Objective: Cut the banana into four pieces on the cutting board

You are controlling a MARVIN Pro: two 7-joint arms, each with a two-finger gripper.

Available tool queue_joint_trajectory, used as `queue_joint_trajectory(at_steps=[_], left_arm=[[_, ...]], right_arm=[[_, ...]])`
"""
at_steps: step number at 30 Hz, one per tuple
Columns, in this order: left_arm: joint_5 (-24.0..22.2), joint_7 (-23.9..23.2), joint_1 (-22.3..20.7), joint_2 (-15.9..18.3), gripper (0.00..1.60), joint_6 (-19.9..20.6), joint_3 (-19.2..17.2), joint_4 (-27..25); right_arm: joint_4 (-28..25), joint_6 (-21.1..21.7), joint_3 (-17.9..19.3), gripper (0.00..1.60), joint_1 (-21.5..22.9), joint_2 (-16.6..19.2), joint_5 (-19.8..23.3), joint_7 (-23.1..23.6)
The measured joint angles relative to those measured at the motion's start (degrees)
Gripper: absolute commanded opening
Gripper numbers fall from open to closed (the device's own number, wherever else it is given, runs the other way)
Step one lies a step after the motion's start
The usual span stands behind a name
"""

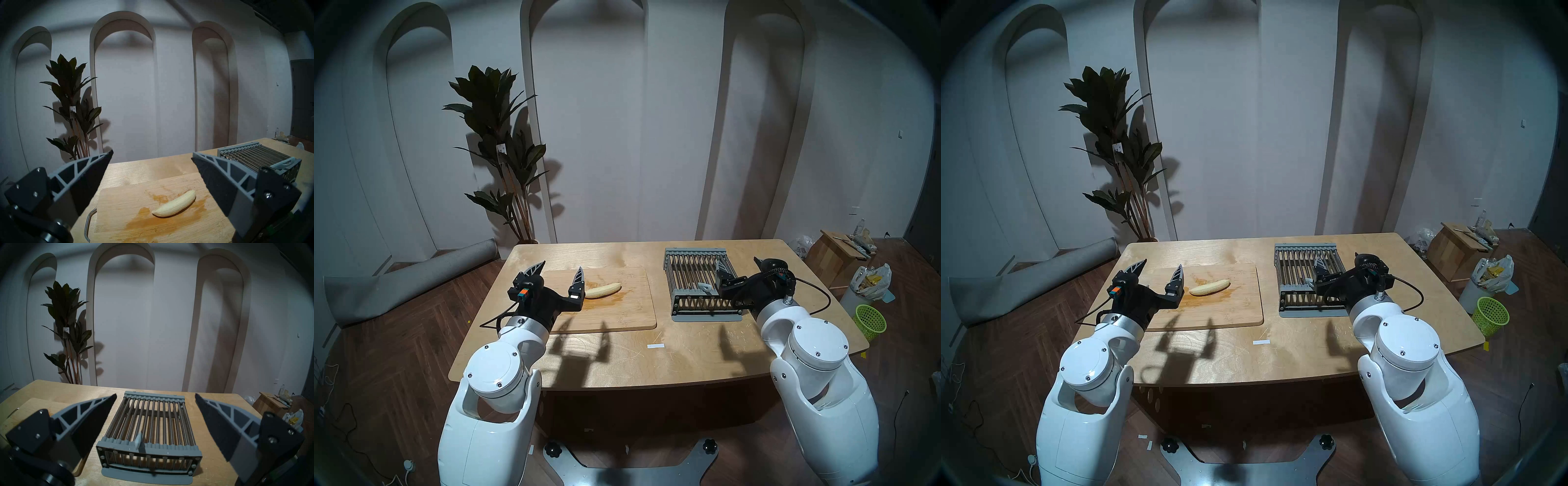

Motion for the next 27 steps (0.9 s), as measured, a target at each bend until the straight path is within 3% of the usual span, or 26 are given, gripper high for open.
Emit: queue_joint_trajectory(at_steps=[7,13,27], left_arm=[[0.02,-0.01,0.03,-0.03,1.60,0.00,-0.01,0.05],[0.04,-0.02,0.04,-0.05,1.60,0.00,-0.02,0.10],[0.07,-0.02,0.05,-0.09,1.60,0.00,-0.03,0.17]], right_arm=[[0.84,5.77,-2.23,1.60,1.61,-0.58,-1.06,-3.39],[5.60,12.14,-4.27,1.60,4.79,-2.54,-0.80,-6.10],[9.12,15.46,-6.69,1.60,11.85,-6.09,1.52,-8.22]])
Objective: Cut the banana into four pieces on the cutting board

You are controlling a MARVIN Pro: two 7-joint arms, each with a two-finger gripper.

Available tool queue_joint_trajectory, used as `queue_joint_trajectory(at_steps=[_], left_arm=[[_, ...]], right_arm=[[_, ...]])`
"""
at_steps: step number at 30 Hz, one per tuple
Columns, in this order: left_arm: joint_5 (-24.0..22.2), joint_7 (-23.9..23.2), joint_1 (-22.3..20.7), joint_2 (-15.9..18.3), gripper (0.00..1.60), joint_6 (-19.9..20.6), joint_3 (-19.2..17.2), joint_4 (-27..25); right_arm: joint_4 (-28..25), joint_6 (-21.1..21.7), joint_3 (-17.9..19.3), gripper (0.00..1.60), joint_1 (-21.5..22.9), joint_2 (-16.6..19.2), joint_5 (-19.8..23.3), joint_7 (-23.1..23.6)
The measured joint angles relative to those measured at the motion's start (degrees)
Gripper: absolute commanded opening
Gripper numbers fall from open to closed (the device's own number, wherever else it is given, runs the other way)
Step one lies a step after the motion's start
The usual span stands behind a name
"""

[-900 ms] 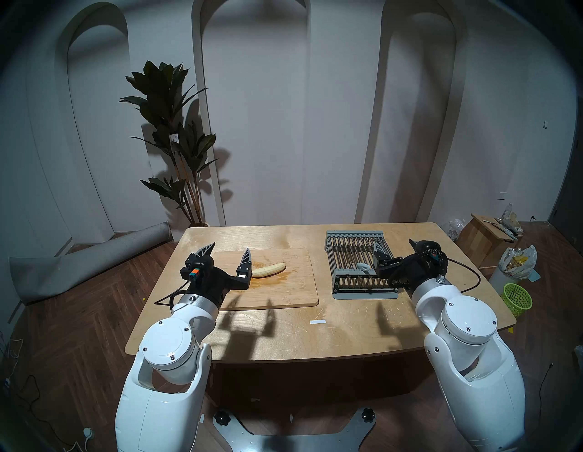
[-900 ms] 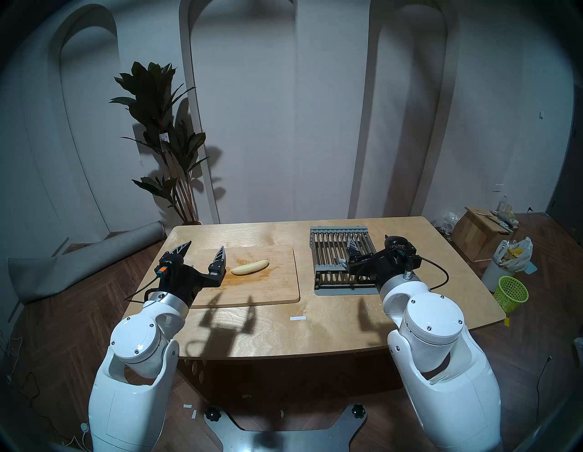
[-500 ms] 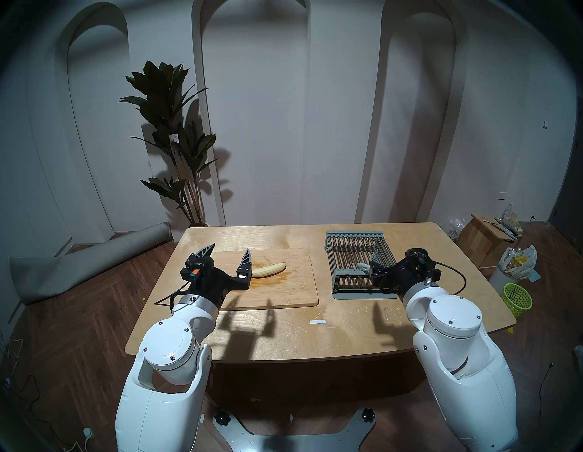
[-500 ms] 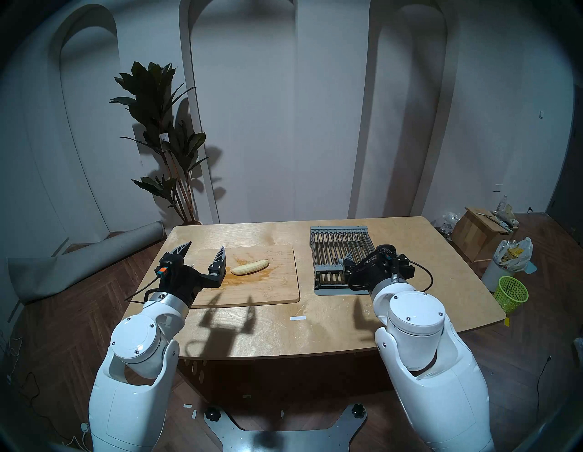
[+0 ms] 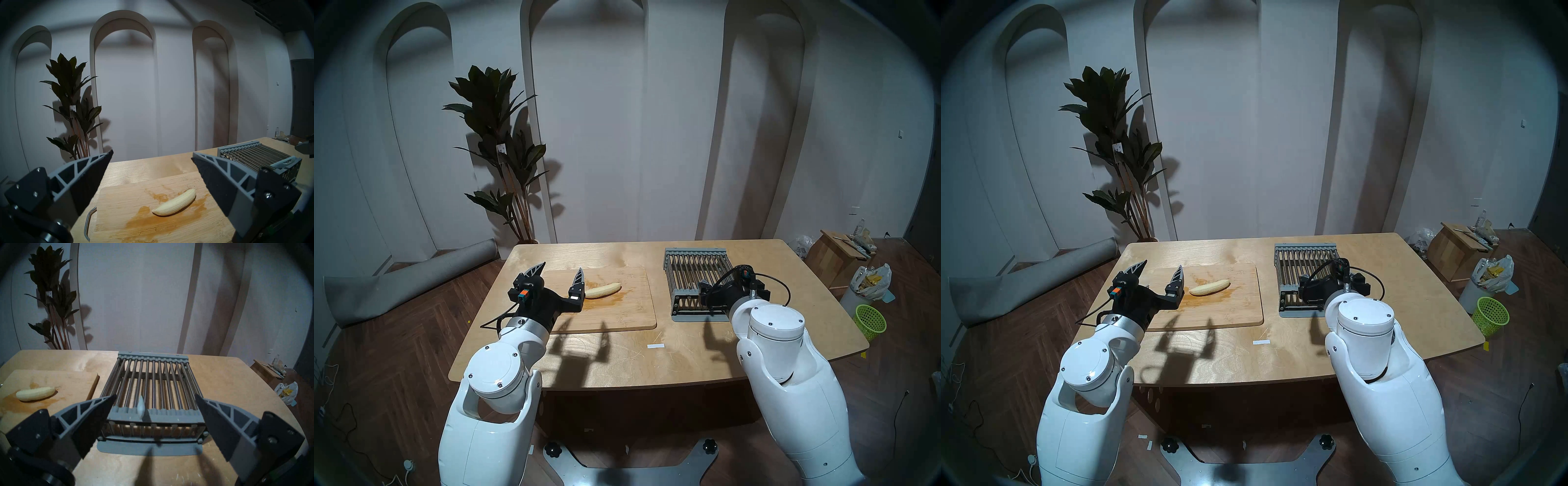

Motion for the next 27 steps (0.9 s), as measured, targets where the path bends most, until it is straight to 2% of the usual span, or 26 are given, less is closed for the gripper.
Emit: queue_joint_trajectory(at_steps=[5,13,19,27], left_arm=[[0.01,0.00,0.00,-0.02,1.60,0.00,0.00,0.02],[0.04,-0.01,0.00,-0.04,1.60,0.00,0.00,0.02],[0.04,-0.02,0.02,-0.05,1.60,0.00,-0.01,0.03],[0.05,-0.03,0.02,-0.07,1.60,0.01,-0.02,0.02]], right_arm=[[0.12,4.29,0.76,1.60,2.37,-3.39,3.05,-3.28],[0.26,8.18,1.33,1.60,4.93,-8.26,5.11,-9.63],[1.32,9.00,0.45,1.60,6.38,-10.19,4.73,-12.84],[4.79,8.21,-0.61,1.60,7.33,-11.03,4.34,-13.86]])
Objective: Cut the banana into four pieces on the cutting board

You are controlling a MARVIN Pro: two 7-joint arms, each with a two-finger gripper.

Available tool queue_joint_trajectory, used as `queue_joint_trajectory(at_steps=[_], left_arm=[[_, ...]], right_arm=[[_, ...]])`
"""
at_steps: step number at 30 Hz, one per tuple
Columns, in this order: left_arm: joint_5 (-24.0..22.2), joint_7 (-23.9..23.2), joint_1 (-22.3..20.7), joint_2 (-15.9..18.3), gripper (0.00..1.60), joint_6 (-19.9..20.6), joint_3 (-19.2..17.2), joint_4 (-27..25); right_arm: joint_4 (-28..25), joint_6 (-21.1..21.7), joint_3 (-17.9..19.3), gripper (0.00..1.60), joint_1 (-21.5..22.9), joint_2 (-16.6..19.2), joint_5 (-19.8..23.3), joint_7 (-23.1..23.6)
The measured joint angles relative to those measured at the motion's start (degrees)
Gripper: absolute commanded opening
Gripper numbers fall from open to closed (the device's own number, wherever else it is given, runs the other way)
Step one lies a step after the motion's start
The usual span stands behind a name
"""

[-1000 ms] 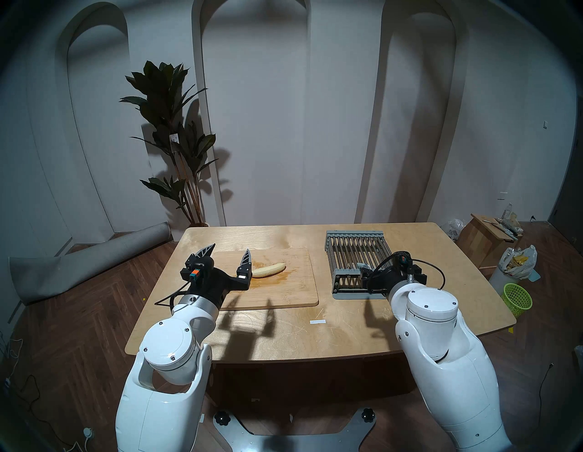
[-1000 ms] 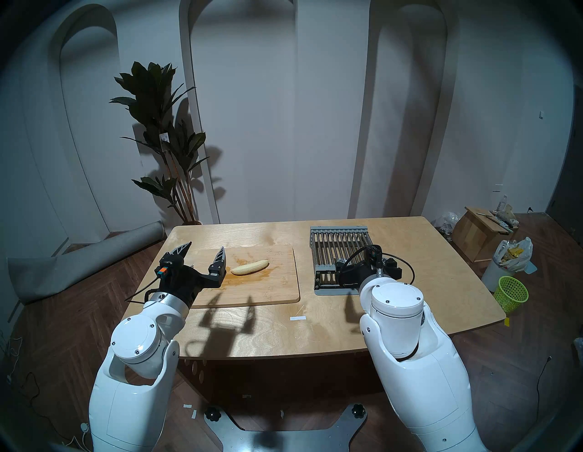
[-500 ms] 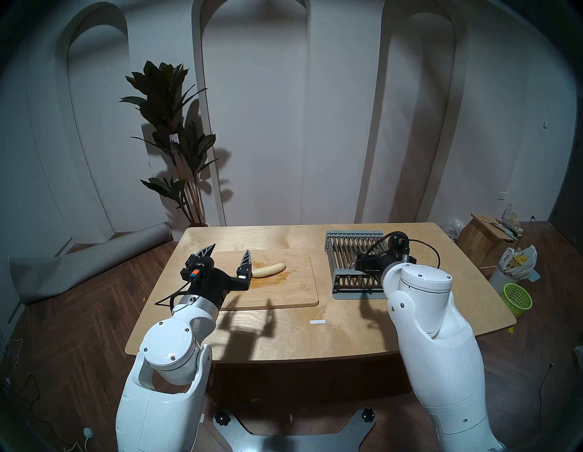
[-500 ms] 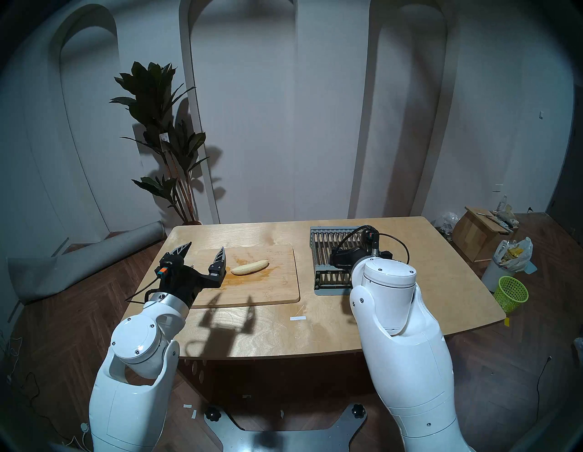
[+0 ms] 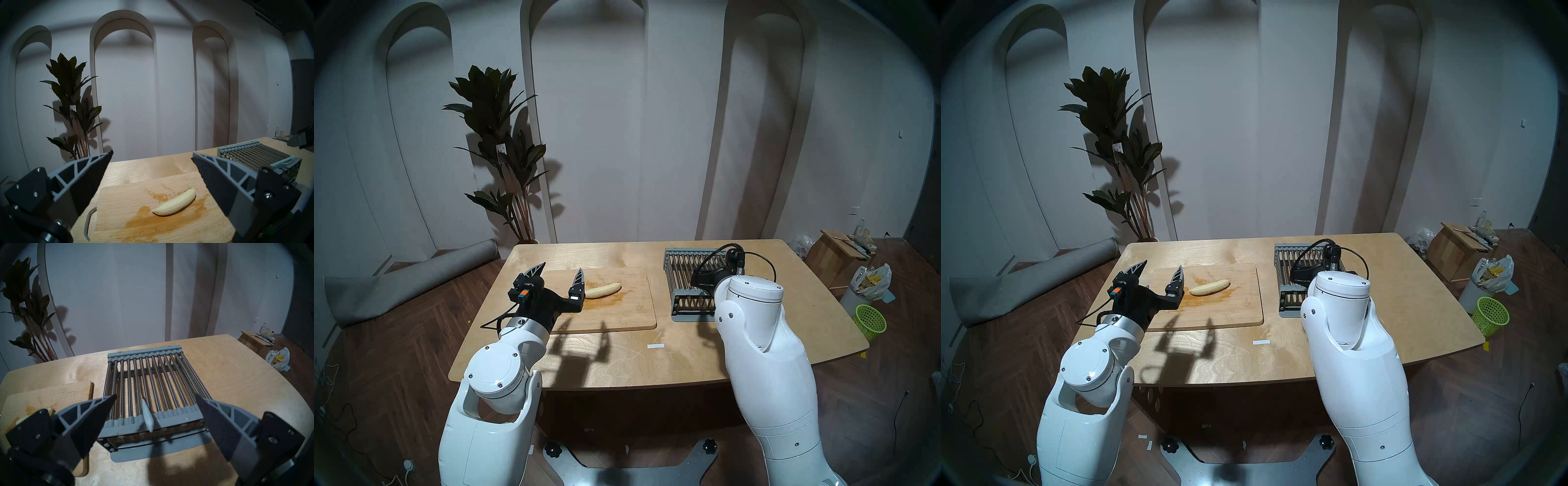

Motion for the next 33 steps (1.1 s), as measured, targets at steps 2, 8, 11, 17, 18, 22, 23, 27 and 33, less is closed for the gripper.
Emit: queue_joint_trajectory(at_steps=[2,8,11,17,18,22,23,27,33], left_arm=[[0.00,0.00,0.00,0.00,1.60,0.00,0.00,0.00],[0.01,-0.02,0.01,-0.02,1.60,0.00,-0.01,0.00],[0.02,-0.02,0.01,-0.02,1.60,0.00,-0.02,0.00],[0.03,-0.04,0.01,-0.03,1.60,0.01,-0.02,0.00],[0.03,-0.04,0.01,-0.03,1.60,0.01,-0.02,0.00],[0.04,-0.05,0.01,-0.04,1.60,0.01,-0.03,0.00],[0.04,-0.05,0.01,-0.04,1.60,0.01,-0.03,0.00],[0.05,-0.06,0.02,-0.05,1.60,0.01,-0.03,0.00],[0.07,-0.07,0.03,-0.06,1.60,0.01,-0.03,0.00]], right_arm=[[0.64,-0.25,-0.16,1.60,0.17,-0.04,-0.02,-0.02],[2.24,-0.98,-0.61,1.60,0.79,0.06,-0.11,0.47],[3.15,-1.35,-0.84,1.60,1.08,0.35,-0.17,1.08],[4.69,-2.17,-1.05,1.60,1.40,1.06,-0.42,2.02],[4.81,-2.29,-1.05,1.60,1.43,1.17,-0.44,2.17],[5.07,-2.61,-0.90,1.60,1.50,1.45,-0.47,2.58],[5.21,-2.73,-0.77,1.60,1.52,1.53,-0.48,2.71],[6.01,-3.18,-0.19,1.60,1.59,1.83,-0.49,3.22],[7.10,-3.44,0.47,1.60,1.71,1.91,-0.43,3.82]])
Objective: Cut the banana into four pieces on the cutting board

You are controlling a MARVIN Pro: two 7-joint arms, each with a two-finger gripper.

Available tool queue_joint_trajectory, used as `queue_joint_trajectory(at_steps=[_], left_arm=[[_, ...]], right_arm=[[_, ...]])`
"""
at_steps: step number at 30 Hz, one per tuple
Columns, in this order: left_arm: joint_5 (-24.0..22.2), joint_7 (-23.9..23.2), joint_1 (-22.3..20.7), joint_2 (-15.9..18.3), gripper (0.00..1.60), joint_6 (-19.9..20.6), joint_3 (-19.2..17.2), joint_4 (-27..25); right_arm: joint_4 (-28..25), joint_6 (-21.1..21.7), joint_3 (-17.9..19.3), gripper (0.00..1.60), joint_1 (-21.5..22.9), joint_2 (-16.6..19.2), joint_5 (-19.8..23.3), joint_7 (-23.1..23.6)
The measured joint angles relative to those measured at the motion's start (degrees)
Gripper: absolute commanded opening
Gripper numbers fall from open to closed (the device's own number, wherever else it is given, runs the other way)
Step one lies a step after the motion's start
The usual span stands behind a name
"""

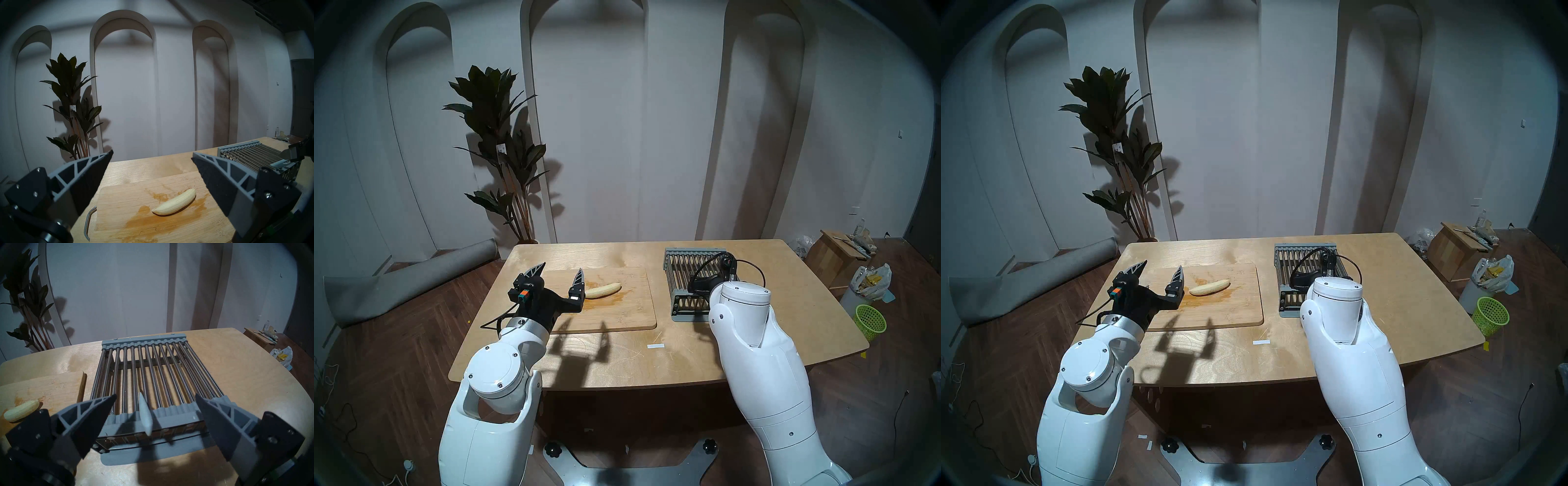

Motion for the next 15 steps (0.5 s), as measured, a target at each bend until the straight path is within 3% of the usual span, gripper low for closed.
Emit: queue_joint_trajectory(at_steps=[15], left_arm=[[0.02,-0.03,0.00,-0.02,1.60,0.00,-0.01,0.00]], right_arm=[[4.39,-0.82,0.33,1.60,1.36,-0.02,0.65,2.20]])
